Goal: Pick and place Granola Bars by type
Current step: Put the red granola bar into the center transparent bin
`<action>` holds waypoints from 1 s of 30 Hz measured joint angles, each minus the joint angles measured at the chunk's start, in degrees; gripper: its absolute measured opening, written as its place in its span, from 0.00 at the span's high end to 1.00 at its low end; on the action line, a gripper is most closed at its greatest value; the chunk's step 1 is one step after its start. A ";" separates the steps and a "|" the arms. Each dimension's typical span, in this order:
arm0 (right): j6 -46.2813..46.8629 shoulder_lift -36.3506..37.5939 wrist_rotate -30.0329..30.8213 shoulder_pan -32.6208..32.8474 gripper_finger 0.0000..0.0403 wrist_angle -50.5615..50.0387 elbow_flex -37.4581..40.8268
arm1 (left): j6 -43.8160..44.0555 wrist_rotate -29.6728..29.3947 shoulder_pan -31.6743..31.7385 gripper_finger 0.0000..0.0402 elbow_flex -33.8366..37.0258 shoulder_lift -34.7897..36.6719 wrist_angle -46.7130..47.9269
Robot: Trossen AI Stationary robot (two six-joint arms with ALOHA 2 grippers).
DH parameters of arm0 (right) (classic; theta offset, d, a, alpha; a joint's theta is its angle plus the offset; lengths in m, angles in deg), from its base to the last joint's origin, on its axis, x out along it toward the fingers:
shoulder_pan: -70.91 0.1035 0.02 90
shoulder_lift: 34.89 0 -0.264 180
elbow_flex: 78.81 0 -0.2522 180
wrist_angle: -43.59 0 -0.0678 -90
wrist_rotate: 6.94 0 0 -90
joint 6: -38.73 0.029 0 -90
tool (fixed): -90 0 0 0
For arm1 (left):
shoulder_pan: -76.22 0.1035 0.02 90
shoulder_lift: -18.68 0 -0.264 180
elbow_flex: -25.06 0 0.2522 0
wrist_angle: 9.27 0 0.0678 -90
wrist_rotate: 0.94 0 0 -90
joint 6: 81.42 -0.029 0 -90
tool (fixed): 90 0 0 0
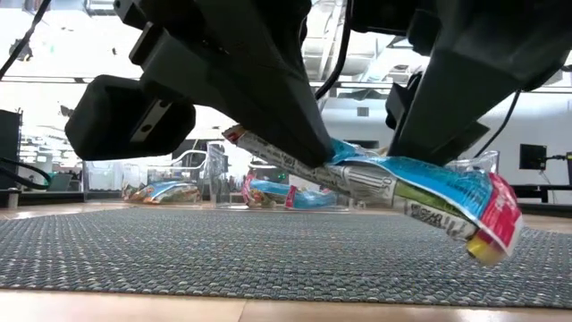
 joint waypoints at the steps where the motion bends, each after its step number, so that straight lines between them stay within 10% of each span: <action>1: -0.03 0.00 -0.02 -0.02 0.41 -0.02 0.00 | -0.07 -0.17 0.00 1.00 0.00 0.00 -0.15; 14: -2.05 0.02 -1.23 -0.47 0.84 0.05 -0.02 | -4.34 -1.84 0.00 1.00 -0.02 0.81 -1.61; 30: -9.32 9.88 -1.75 -7.98 0.88 -7.54 -0.02 | -11.84 -3.85 3.68 1.00 -0.04 10.93 9.71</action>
